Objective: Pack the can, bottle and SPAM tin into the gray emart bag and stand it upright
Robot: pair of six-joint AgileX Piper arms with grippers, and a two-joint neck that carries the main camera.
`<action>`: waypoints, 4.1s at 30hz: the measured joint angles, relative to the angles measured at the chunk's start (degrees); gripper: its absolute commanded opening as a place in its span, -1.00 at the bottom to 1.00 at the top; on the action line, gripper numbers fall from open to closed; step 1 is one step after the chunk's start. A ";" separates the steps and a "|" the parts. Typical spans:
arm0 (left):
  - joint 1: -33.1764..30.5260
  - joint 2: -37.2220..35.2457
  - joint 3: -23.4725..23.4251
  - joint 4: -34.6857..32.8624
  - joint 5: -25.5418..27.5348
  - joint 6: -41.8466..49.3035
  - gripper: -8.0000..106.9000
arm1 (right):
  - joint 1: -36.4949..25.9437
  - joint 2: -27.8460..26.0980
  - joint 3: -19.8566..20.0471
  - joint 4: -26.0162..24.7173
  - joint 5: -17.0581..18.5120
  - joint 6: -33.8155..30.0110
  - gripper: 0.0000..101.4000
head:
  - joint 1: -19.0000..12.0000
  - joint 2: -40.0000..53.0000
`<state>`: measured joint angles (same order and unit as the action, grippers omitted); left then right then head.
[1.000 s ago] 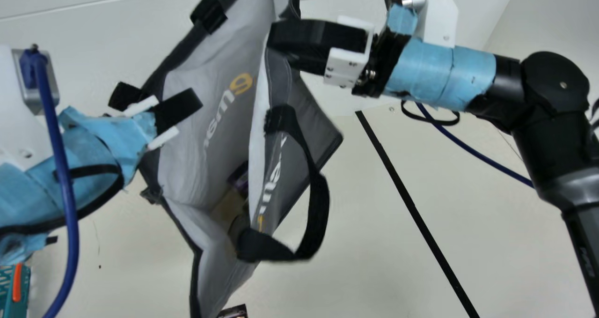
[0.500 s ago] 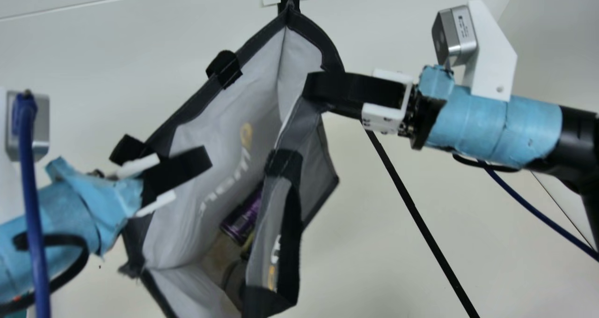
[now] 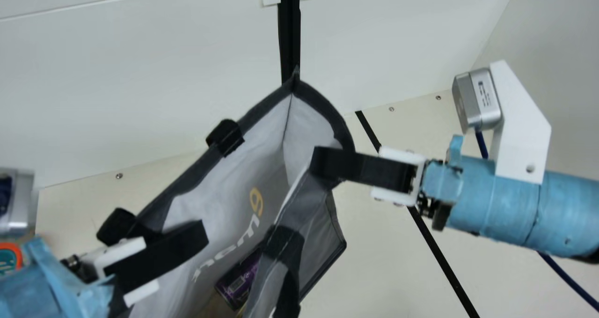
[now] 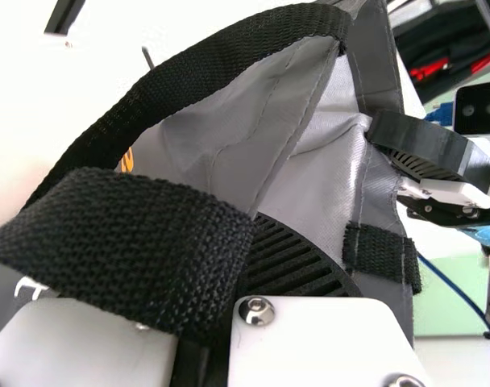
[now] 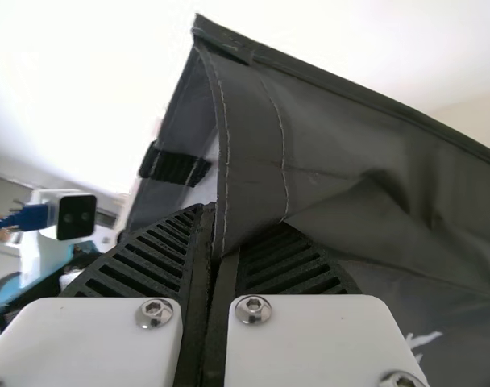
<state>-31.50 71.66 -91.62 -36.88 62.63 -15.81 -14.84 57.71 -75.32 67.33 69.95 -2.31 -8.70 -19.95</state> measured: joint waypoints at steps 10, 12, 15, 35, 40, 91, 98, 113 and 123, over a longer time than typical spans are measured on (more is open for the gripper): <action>3.67 -0.28 9.05 -5.04 0.12 6.72 -1.00 | 2.09 -1.30 6.25 -9.79 -0.27 -1.59 -1.00 | 0.00 0.09; 4.31 0.15 10.66 -5.15 -0.21 8.63 -1.00 | 2.03 -0.83 7.15 -9.74 -0.42 -3.02 -1.00 | 0.00 0.09; 4.86 1.03 12.39 -5.15 -1.03 11.22 -1.00 | 1.75 -0.05 8.26 -9.53 -0.42 -5.29 -1.00 | 0.00 0.09; 5.53 10.71 8.83 -4.23 -8.58 21.88 -1.00 | -0.11 7.96 8.13 -3.93 -0.08 -19.27 -1.00 | 0.00 0.09; 5.97 12.81 7.14 -4.48 -9.80 23.43 -1.00 | -0.40 9.91 7.17 -3.51 -0.04 -21.03 -1.00 | 0.00 0.09; 8.27 16.84 4.29 -6.38 -12.56 27.69 -0.19 | -1.92 15.52 3.06 -4.02 0.02 -22.42 -1.00 | 0.00 0.09; 8.27 16.84 4.29 -6.38 -12.56 27.69 0.22 | -1.92 15.52 3.06 -4.02 0.02 -22.42 -1.00 | 0.09 0.00; 8.27 16.84 4.29 -6.38 -12.56 27.69 0.71 | -1.92 15.52 3.06 -4.02 0.02 -22.42 -1.00 | 0.00 0.09; 7.83 14.96 5.06 -6.40 -12.72 28.48 0.71 | -1.92 15.52 3.06 -4.02 0.05 -22.42 -1.00 | 0.00 0.09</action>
<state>-23.68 86.62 -86.56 -43.28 49.91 12.67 -16.75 73.22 -72.25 63.32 70.00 -24.73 -8.70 -19.86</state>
